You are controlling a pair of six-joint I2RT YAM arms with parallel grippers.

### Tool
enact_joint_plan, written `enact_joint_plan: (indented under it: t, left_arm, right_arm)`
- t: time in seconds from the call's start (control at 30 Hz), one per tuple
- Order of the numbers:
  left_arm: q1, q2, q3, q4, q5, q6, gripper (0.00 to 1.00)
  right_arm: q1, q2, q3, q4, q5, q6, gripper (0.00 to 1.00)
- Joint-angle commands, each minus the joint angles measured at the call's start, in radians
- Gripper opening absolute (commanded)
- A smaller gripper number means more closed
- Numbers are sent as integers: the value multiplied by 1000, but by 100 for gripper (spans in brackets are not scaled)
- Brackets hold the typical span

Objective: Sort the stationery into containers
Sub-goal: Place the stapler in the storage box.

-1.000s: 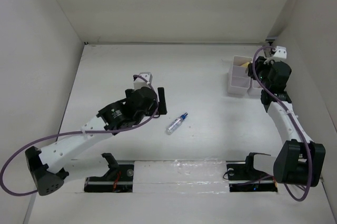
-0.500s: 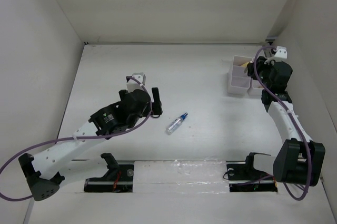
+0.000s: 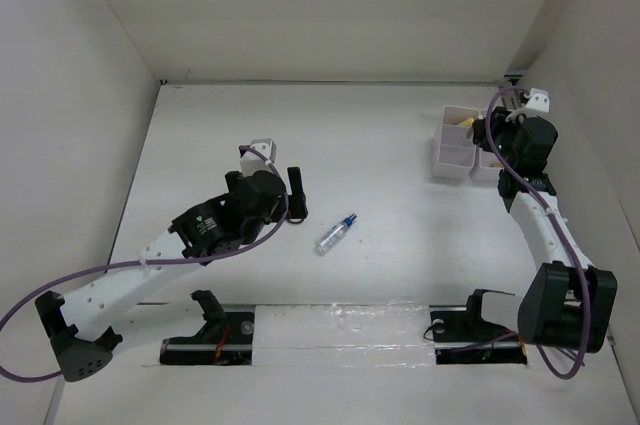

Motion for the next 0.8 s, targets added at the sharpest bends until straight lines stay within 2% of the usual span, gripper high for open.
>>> enact_joint_plan:
  t: [0.0, 0.13, 0.27, 0.43, 0.53, 0.77]
  left_arm:
    - [-2, -13, -6, 4, -24, 8, 100]
    - [-2, -22, -6, 4, -24, 8, 100]
    - [-2, -33, -6, 4, -3, 8, 100]
    - [-2, -62, -6, 4, 7, 17, 100]
    - [-2, -82, -15, 13, 16, 18, 100]
    - [-2, -121, -24, 22, 25, 18, 100]
  right_arm:
    - [-8, -13, 22, 70, 6, 11, 0]
    - [-8, -13, 22, 70, 6, 11, 0]
    - [-8, -1, -4, 143, -60, 15, 0]
    - [-8, 24, -24, 235, -60, 15, 0]
    - [-8, 79, -35, 324, -101, 15, 0]
    - [-8, 209, -6, 405, -123, 25, 0]
